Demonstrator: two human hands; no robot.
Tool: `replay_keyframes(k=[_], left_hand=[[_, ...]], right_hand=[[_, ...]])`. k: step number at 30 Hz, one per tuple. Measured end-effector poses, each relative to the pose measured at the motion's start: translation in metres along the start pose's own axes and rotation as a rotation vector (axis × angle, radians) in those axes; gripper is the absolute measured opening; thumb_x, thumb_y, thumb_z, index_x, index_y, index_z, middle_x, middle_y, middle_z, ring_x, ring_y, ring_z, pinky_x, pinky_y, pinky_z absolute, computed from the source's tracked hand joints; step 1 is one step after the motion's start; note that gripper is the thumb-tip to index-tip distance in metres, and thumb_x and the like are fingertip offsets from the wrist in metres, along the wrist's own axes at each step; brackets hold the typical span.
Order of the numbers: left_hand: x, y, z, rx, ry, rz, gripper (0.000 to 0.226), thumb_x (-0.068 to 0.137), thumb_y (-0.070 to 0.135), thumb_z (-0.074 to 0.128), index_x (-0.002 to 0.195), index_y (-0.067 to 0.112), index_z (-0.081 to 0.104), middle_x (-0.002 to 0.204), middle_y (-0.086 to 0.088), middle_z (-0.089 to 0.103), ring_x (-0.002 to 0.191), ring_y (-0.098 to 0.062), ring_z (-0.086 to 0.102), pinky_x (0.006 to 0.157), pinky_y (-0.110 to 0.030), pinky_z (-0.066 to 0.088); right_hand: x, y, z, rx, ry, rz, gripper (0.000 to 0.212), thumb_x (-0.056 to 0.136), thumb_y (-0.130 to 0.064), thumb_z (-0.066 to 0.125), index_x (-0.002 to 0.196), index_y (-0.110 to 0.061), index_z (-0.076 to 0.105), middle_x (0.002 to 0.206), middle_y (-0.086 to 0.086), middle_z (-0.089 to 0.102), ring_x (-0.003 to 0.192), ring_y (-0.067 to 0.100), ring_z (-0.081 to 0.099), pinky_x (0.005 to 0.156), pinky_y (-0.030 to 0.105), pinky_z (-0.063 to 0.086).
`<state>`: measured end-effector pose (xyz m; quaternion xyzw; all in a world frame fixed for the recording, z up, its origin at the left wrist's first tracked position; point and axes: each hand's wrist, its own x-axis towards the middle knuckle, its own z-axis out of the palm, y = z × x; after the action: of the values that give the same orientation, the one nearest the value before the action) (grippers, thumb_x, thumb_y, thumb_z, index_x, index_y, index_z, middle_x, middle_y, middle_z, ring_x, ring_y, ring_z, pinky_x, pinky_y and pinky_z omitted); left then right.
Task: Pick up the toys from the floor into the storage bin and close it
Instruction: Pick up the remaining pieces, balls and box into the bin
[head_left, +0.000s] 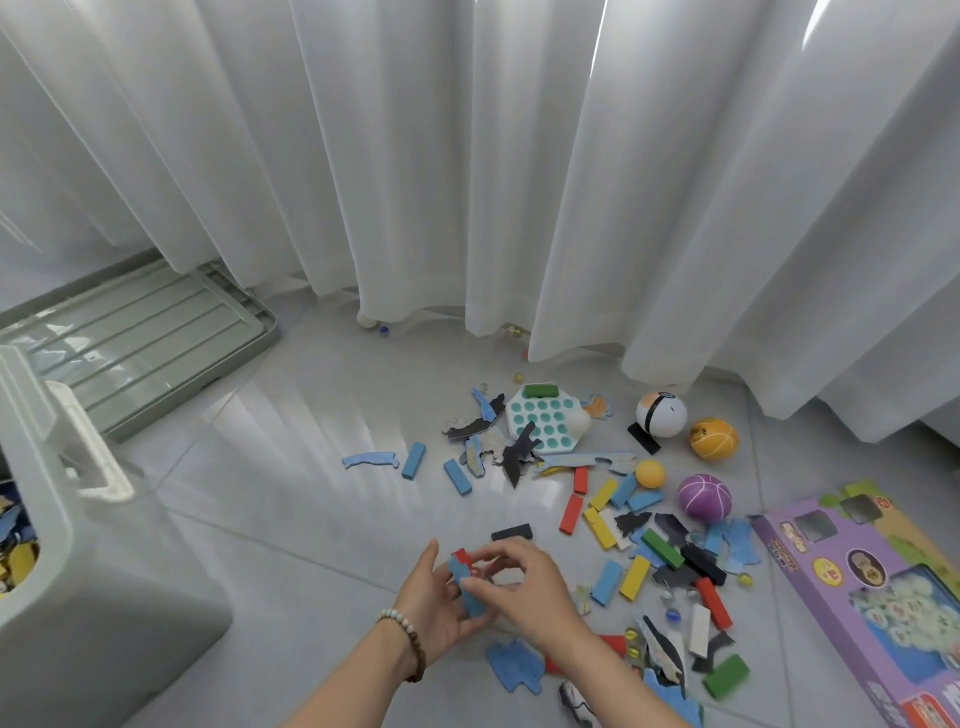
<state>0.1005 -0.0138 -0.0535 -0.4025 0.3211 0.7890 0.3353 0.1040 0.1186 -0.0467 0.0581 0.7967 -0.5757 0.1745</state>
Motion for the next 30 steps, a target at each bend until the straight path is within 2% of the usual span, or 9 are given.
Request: replay_keyframes(k=[2, 4, 6, 8, 10, 14, 20, 25, 30], left_hand=[[0.002, 0.006, 0.006, -0.044, -0.016, 0.022, 0.054, 0.096, 0.05, 0.032, 0.107, 0.003, 0.058, 0.091, -0.016, 0.068, 0.079, -0.034, 0.066, 0.062, -0.04, 0.059], [0.003, 0.013, 0.012, 0.005, 0.046, 0.073, 0.042, 0.095, 0.044, 0.042, 0.1, 0.005, 0.058, 0.082, -0.013, 0.062, 0.074, -0.028, 0.062, 0.054, -0.033, 0.057], [0.003, 0.02, 0.016, 0.064, 0.107, 0.107, 0.036, 0.093, 0.041, 0.049, 0.092, 0.007, 0.058, 0.078, -0.011, 0.06, 0.069, -0.024, 0.06, 0.051, -0.029, 0.056], [0.002, 0.027, 0.019, 0.062, 0.137, 0.115, 0.036, 0.092, 0.043, 0.051, 0.085, 0.008, 0.058, 0.075, -0.011, 0.059, 0.067, -0.023, 0.058, 0.05, -0.027, 0.055], [0.002, 0.031, 0.02, 0.022, 0.145, 0.108, 0.039, 0.092, 0.043, 0.05, 0.08, 0.007, 0.058, 0.072, -0.011, 0.06, 0.064, -0.023, 0.058, 0.047, -0.027, 0.055], [0.002, 0.032, 0.018, -0.007, 0.142, 0.107, 0.04, 0.092, 0.042, 0.051, 0.074, 0.007, 0.058, 0.065, -0.01, 0.06, 0.054, -0.021, 0.057, 0.045, -0.025, 0.054], [-0.001, 0.031, 0.013, -0.011, 0.154, 0.105, 0.04, 0.093, 0.041, 0.05, 0.076, 0.005, 0.057, 0.068, -0.012, 0.06, 0.057, -0.023, 0.056, 0.045, -0.025, 0.054], [-0.001, 0.034, 0.011, 0.088, 0.167, 0.148, 0.032, 0.09, 0.038, 0.056, 0.09, 0.006, 0.058, 0.088, -0.014, 0.062, 0.071, -0.023, 0.061, 0.052, -0.029, 0.058], [0.0, 0.031, 0.008, 0.138, 0.137, 0.199, 0.023, 0.089, 0.023, 0.06, 0.102, 0.005, 0.059, 0.102, -0.013, 0.064, 0.085, -0.024, 0.063, 0.059, -0.03, 0.059]], right_hand=[[0.007, -0.001, -0.01, 0.043, 0.111, -0.022, 0.019, 0.074, -0.019, 0.077, 0.09, -0.025, 0.069, 0.098, -0.006, 0.066, 0.089, 0.002, 0.06, 0.076, 0.019, 0.05], [0.019, 0.004, -0.024, 0.027, 0.205, 0.013, 0.019, 0.077, -0.018, 0.075, 0.09, -0.028, 0.066, 0.102, -0.006, 0.063, 0.093, 0.004, 0.058, 0.076, 0.015, 0.045], [0.029, 0.012, -0.032, -0.08, 0.163, 0.071, 0.026, 0.079, -0.019, 0.074, 0.099, -0.03, 0.063, 0.112, -0.01, 0.053, 0.105, 0.006, 0.051, 0.087, 0.014, 0.04], [0.037, 0.021, -0.031, -0.272, 0.041, 0.073, 0.041, 0.08, -0.021, 0.073, 0.117, -0.028, 0.059, 0.125, -0.01, 0.041, 0.121, 0.006, 0.039, 0.102, 0.017, 0.03], [0.042, 0.028, -0.024, -0.449, -0.02, 0.061, 0.052, 0.08, -0.023, 0.071, 0.129, -0.027, 0.053, 0.135, -0.008, 0.036, 0.129, 0.009, 0.032, 0.107, 0.02, 0.027], [0.041, 0.031, -0.016, -0.596, 0.033, 0.004, 0.047, 0.082, -0.021, 0.068, 0.127, -0.024, 0.056, 0.113, -0.01, 0.042, 0.109, 0.008, 0.043, 0.09, 0.015, 0.038], [0.035, 0.035, -0.014, -0.63, 0.075, -0.036, 0.028, 0.085, -0.02, 0.061, 0.113, -0.02, 0.058, 0.111, -0.006, 0.047, 0.092, 0.011, 0.053, 0.077, 0.016, 0.041], [0.037, 0.037, -0.015, -0.627, 0.123, 0.007, 0.016, 0.086, -0.023, 0.063, 0.101, -0.018, 0.06, 0.096, -0.009, 0.044, 0.081, 0.009, 0.047, 0.063, 0.01, 0.034], [0.039, 0.039, -0.018, -0.593, 0.12, 0.075, 0.015, 0.086, -0.024, 0.064, 0.1, -0.019, 0.06, 0.095, -0.008, 0.047, 0.082, 0.008, 0.047, 0.062, 0.01, 0.032]])
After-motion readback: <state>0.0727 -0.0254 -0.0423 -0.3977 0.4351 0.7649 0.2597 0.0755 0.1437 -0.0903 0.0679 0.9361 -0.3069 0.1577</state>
